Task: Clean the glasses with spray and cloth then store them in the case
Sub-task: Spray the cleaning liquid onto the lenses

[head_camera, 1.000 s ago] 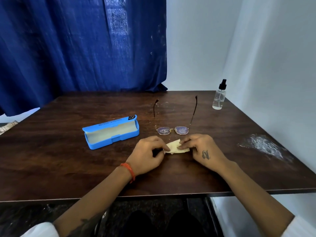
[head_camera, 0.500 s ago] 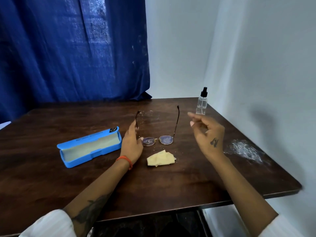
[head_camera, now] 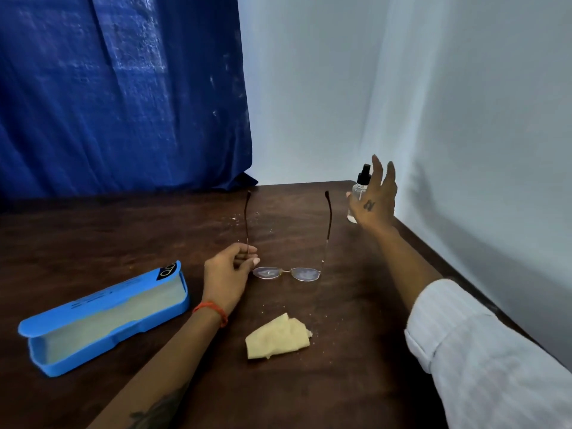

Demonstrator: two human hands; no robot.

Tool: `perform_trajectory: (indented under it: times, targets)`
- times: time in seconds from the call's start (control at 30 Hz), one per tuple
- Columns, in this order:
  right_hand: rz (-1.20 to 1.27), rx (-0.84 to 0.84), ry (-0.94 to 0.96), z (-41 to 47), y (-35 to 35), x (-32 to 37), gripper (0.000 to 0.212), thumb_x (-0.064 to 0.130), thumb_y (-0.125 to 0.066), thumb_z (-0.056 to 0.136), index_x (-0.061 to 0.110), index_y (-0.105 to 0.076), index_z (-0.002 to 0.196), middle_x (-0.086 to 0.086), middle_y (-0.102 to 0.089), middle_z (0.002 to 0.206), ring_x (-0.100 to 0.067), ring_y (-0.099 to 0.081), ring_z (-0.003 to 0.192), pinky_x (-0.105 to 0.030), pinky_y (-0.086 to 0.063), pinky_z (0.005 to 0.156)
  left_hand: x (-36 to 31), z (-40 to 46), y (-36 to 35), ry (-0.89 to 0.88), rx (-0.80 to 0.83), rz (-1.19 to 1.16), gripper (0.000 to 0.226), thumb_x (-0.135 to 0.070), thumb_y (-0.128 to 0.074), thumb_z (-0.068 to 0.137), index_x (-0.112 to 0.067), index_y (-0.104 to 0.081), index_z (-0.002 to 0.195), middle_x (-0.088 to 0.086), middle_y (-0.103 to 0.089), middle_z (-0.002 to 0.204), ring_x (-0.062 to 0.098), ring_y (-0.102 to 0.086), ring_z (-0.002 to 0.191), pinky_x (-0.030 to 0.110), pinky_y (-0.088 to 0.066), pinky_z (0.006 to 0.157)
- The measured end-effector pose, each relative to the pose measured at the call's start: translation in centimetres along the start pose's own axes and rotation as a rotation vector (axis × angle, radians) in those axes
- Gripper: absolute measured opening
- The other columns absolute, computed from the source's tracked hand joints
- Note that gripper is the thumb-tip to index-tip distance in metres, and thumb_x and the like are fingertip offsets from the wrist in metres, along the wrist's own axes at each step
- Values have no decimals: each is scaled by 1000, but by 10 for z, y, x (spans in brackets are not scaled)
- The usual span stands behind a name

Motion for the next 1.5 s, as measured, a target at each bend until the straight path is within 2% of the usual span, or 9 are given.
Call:
perform_trajectory:
  times: [0.3,0.53,0.63,0.8,0.9,1.07,1.23,1.33,1.5]
  targets:
    - [57,70,-92,23,-26,-18,73,9,-51,88,34,-12,145,-13,-53,118,-28,-58,95,-29,-37,76,1,2,0,-12,15,-22,11,-12,-69,78,-22,-68,83,-12,-65,81,1,-61,80,0,-42,69]
    - [240,16,43,-7,2,-7,77,32,-56,86,39,-6,145,-7,-59,115,-24,-59,96,-30,-45,82,-5,-2,6,26,3,-155,18,-10,-69,78,-27,-66,79,1,-70,83,15,-67,80,30,-56,75]
    - [371,-37,47,-31,21,5,73,32,-56,90,37,-9,145,-9,-63,113,-8,-62,84,-10,-45,72,-10,-6,10,52,8,-225,16,-8,-68,78,-24,-66,81,7,-70,85,14,-68,78,23,-58,69]
    - [564,-98,40,-74,42,37,66,47,-49,86,39,-17,143,-12,-53,129,-20,-59,108,-31,-49,91,-14,-10,16,65,-28,-288,12,-9,-69,77,-18,-67,84,7,-70,83,13,-68,75,17,-56,65]
    - [700,-3,36,-98,45,61,64,23,-56,91,30,-22,145,8,-59,109,-6,-64,81,-17,-53,69,-15,-10,18,31,-71,-273,11,-10,-71,76,-17,-69,85,3,-71,80,11,-69,73,18,-56,68]
    - [733,218,115,-124,33,80,64,34,-54,88,50,-18,138,9,-32,147,5,-56,104,-22,-54,82,-18,-9,22,-69,-175,-200,12,-11,-72,75,-15,-71,86,-8,-67,73,-4,-64,69,5,-49,64]
    - [584,300,291,-141,24,87,77,27,-61,80,43,-14,139,46,-31,128,1,-53,113,-17,-43,93,-22,-4,24,-149,-245,-174,12,-12,-73,74,-16,-72,85,-11,-67,73,-7,-62,73,3,-46,67]
    - [431,242,314,-144,19,81,80,24,-60,80,42,-12,142,24,-61,84,-9,-61,65,-14,-49,66,-23,-2,25,-174,-280,-191,12,-11,-74,72,-15,-73,83,-12,-66,72,-7,-62,72,3,-46,66]
    - [139,189,330,-149,18,81,83,20,-62,78,39,-15,144,13,-49,60,-3,-50,53,-18,-42,57,-23,1,26,-193,-334,-222,15,-9,-75,71,-19,-71,81,-12,-66,71,-6,-63,70,5,-47,67]
Point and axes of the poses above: each hand's wrist, its own z-axis towards the middle knuckle, its own y-axis out of the back of the hand, x = y × z, the point moved 1 cm from there along z, towards the middle knuckle
